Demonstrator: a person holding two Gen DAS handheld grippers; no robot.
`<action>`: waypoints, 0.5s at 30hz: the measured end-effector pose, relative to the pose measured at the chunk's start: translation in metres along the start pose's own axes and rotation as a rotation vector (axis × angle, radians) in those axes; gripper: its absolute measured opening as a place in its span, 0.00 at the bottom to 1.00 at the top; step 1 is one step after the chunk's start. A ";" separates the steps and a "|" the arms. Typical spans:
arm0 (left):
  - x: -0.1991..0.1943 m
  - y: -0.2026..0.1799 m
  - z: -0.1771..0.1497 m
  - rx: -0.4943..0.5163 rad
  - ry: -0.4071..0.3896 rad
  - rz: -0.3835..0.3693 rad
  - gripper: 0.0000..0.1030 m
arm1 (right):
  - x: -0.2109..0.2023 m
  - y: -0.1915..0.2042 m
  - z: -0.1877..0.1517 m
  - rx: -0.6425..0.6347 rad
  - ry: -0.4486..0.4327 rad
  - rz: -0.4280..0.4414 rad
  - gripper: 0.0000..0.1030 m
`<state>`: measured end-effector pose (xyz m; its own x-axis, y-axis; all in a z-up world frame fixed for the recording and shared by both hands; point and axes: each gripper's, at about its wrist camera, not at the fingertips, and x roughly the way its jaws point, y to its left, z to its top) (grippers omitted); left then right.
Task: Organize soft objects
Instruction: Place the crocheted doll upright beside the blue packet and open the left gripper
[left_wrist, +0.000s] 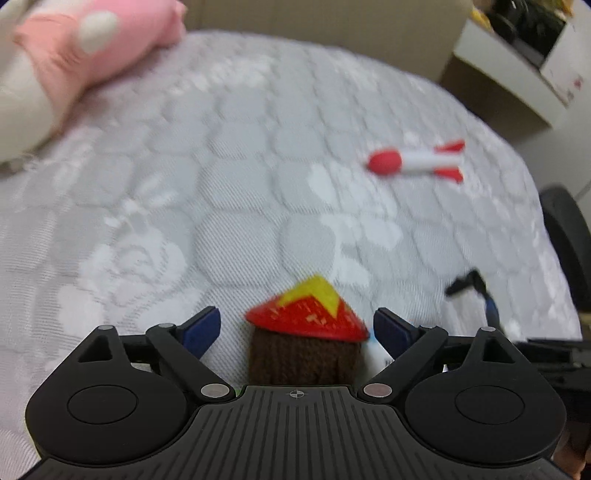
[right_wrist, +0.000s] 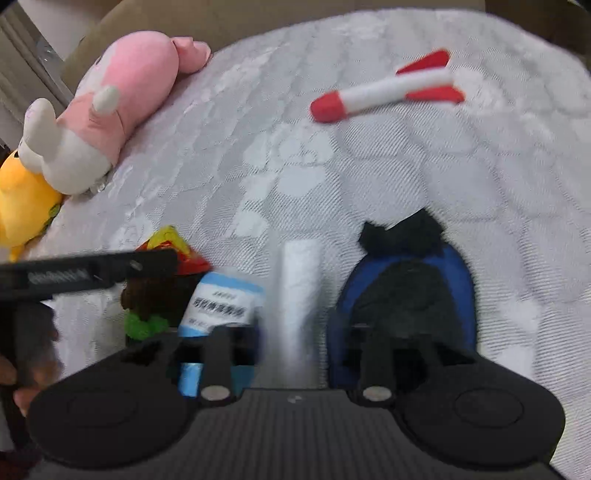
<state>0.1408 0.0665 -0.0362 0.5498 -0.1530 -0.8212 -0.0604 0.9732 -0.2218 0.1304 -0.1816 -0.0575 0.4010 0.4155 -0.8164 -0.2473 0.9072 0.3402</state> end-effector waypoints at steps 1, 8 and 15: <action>-0.008 0.000 -0.001 -0.018 -0.021 -0.007 0.92 | -0.005 -0.003 -0.001 0.001 -0.019 0.005 0.53; -0.052 -0.010 -0.029 -0.079 -0.102 -0.062 0.99 | -0.045 -0.015 -0.017 0.078 -0.162 0.030 0.71; -0.064 -0.051 -0.082 0.120 -0.084 0.094 1.00 | -0.068 -0.021 -0.051 0.197 -0.181 -0.178 0.92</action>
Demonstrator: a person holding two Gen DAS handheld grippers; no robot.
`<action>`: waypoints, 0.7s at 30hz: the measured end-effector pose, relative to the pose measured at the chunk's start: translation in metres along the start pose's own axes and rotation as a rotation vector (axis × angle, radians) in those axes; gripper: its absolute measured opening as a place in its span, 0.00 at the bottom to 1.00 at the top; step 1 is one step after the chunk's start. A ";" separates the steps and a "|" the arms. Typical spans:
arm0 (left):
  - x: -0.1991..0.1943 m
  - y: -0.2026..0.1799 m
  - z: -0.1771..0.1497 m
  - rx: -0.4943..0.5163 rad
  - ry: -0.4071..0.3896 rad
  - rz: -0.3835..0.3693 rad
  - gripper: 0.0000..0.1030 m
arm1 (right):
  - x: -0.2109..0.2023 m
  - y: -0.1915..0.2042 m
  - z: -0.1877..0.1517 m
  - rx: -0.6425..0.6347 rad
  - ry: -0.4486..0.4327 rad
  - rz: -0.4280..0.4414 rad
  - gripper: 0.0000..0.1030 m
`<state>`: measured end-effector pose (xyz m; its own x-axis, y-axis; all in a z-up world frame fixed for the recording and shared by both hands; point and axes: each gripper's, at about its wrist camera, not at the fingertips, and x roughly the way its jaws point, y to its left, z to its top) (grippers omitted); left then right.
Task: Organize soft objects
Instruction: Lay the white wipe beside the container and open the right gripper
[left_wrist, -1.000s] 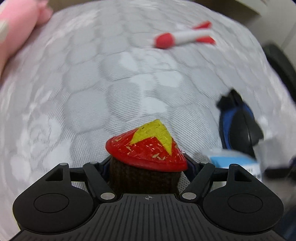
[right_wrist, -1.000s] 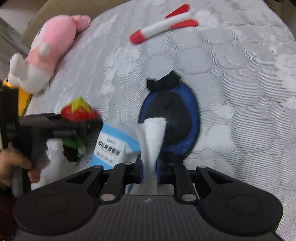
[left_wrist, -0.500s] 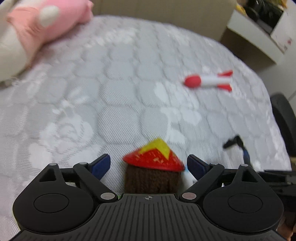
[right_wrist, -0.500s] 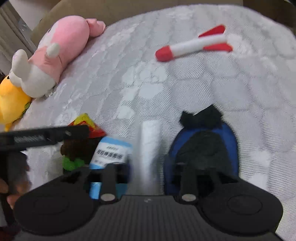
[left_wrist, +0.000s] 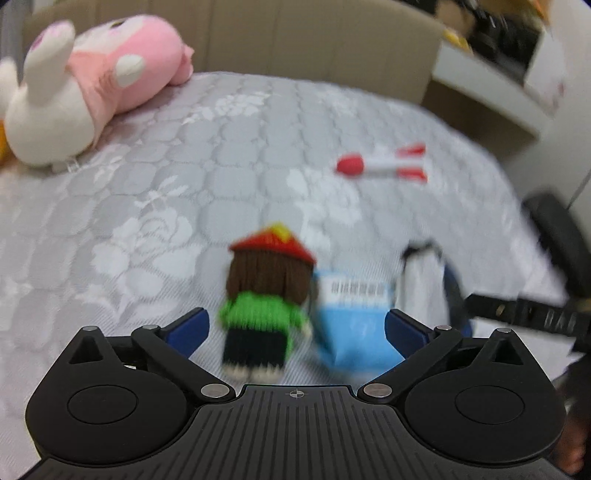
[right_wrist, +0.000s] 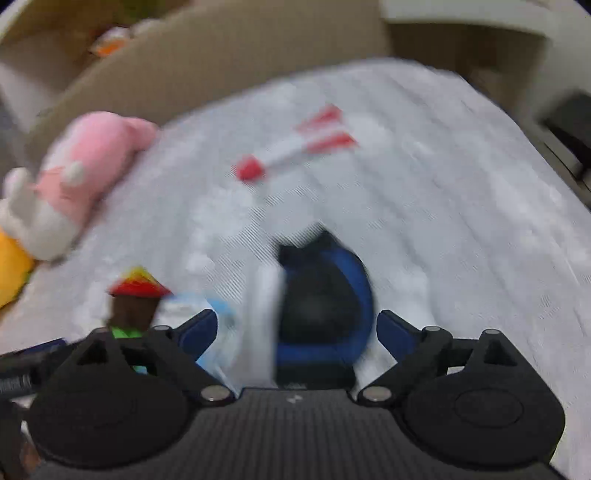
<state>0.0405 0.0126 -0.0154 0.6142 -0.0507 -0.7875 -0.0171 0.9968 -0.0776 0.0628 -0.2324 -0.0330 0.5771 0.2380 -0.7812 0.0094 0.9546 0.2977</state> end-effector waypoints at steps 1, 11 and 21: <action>-0.002 -0.007 -0.004 0.049 0.005 0.035 1.00 | -0.003 -0.005 -0.004 0.043 0.017 -0.002 0.92; -0.035 -0.008 -0.019 0.035 0.041 -0.008 1.00 | -0.049 0.012 -0.036 0.024 0.044 -0.055 0.99; -0.051 -0.007 -0.033 0.016 0.040 0.041 1.00 | -0.053 0.039 -0.046 -0.162 0.066 -0.136 0.99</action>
<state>-0.0169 0.0059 0.0046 0.5816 -0.0122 -0.8134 -0.0290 0.9989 -0.0357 -0.0052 -0.1996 -0.0056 0.5244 0.1116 -0.8441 -0.0507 0.9937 0.0998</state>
